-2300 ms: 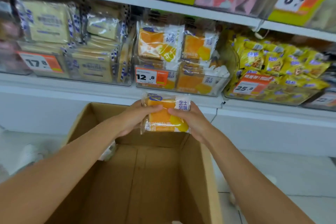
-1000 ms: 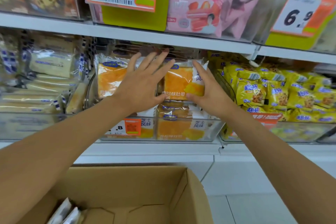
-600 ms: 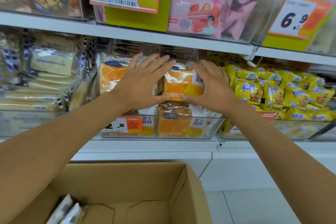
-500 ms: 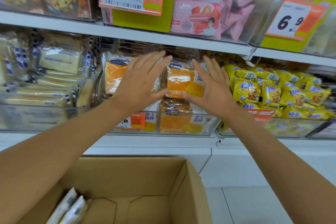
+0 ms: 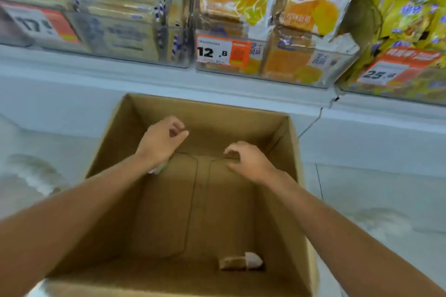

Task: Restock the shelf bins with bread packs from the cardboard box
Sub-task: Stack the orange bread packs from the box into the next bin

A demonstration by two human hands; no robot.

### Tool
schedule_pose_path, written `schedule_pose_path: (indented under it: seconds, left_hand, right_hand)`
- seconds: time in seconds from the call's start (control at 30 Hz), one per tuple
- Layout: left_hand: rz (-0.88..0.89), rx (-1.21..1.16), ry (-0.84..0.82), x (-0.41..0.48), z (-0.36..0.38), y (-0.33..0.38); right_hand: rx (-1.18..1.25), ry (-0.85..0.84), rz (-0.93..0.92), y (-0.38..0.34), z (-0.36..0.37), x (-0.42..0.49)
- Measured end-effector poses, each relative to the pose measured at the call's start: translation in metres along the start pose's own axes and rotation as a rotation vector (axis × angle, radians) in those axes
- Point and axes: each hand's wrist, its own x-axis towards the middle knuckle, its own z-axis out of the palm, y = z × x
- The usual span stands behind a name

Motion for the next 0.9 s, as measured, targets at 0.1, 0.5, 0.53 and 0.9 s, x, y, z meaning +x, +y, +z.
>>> schedule_pose_path:
  seconds: [0.1, 0.5, 0.53, 0.9]
  left_hand:
    - [-0.163, 0.015, -0.102, -0.018, 0.027, -0.054]
    - [-0.383, -0.121, -0.283, -0.049, 0.075, -0.124]
    - [-0.393, -0.134, -0.294, -0.049, 0.075, -0.125]
    - [-0.583, -0.469, -0.646, -0.044, 0.050, -0.083]
  right_hand:
    - [0.128, -0.418, 0.203, 0.029, 0.071, -0.008]
    - [-0.064, -1.007, 0.420, 0.084, 0.223, -0.040]
    - [-0.033, -0.957, 0.425, 0.088, 0.223, -0.038]
    - [0.940, -0.524, 0.366, 0.027, 0.108, 0.035]
